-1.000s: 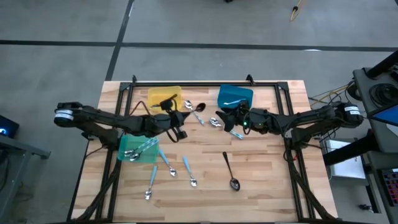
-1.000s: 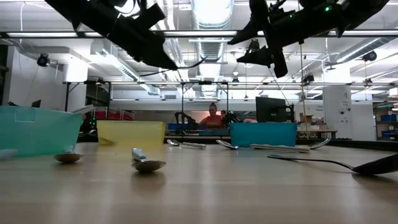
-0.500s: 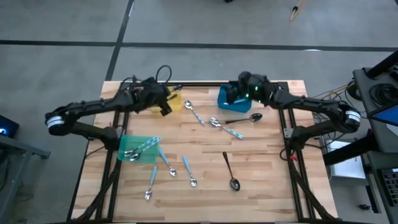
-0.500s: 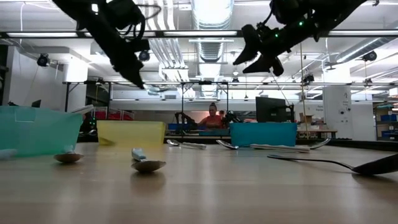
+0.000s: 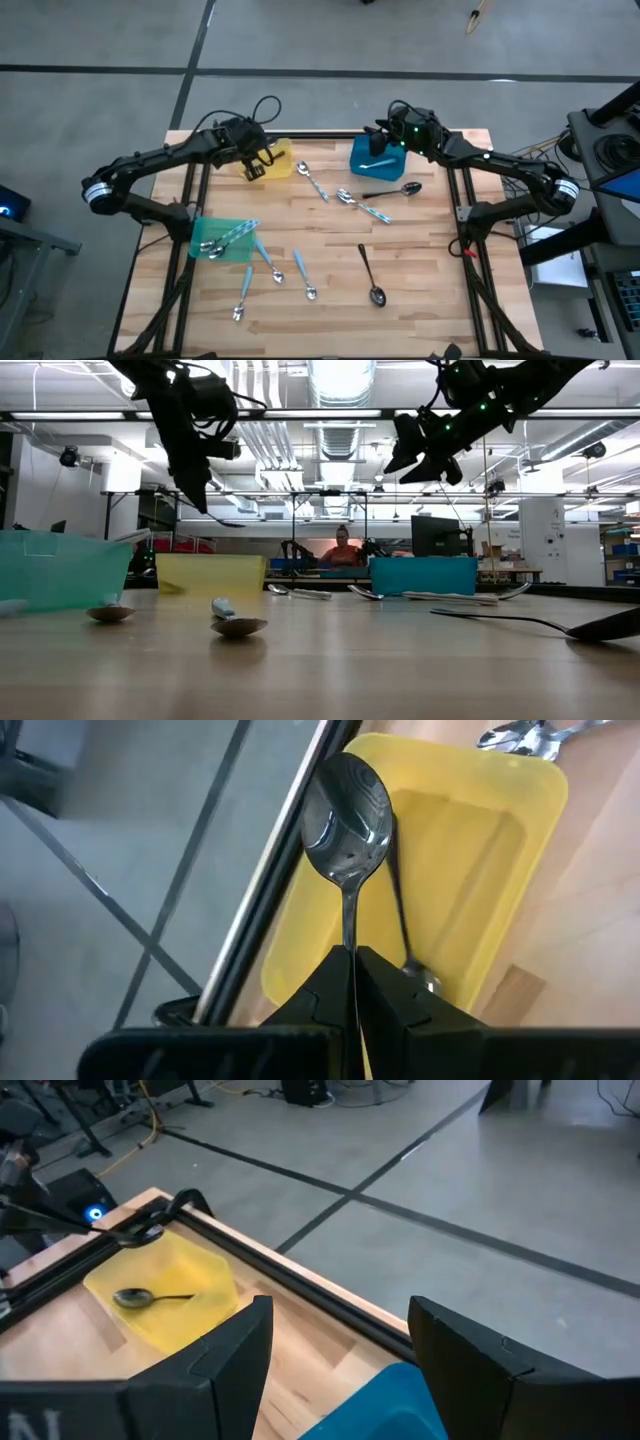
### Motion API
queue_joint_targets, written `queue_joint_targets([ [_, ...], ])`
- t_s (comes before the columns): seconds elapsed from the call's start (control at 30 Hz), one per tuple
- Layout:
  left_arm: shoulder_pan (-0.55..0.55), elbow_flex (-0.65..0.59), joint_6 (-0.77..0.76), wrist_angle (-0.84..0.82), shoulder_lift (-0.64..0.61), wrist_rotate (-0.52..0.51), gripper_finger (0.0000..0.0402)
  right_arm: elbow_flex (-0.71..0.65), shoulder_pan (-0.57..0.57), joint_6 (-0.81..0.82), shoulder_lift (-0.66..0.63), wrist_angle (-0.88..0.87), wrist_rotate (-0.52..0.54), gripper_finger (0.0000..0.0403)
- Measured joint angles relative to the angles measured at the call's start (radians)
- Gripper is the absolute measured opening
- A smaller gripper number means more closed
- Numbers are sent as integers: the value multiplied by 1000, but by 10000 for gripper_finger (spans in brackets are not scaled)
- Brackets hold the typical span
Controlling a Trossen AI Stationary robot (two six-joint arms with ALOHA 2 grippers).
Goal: Sort silverware by color (type)
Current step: Put the black spoon into the yellow bin
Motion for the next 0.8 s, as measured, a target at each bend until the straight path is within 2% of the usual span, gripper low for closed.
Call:
queue_joint_targets([
  [0.1, 7, 1, 50, 50, -6, -1, 0, 0, -13, 0, 0, -2, 0, 224],
  [0.17, 8, -1, 75, 143, -7, 5, 0, 0, -21, 0, 0, 3, -4, 224],
  [0.3, 8, -7, 128, 297, 2, 78, 0, 0, -22, 13, 0, 37, -9, 223],
  [0.37, 7, -9, 129, 387, 9, 114, 0, 0, -22, 27, 1, 78, -59, 223],
  [0.47, 6, -14, 126, 510, 24, 178, 0, 0, -21, 69, 24, 187, -193, 223],
  [0.6, -21, -15, 119, 636, 57, 259, 0, 0, -12, 141, 98, 349, -340, 223],
  [0.7, -44, -15, 117, 703, 88, 261, 0, 0, -8, 232, 164, 461, -401, 223],
  [0.8, -73, -15, 98, 757, 123, 258, 0, 5, -3, 346, 228, 542, -413, 223],
])
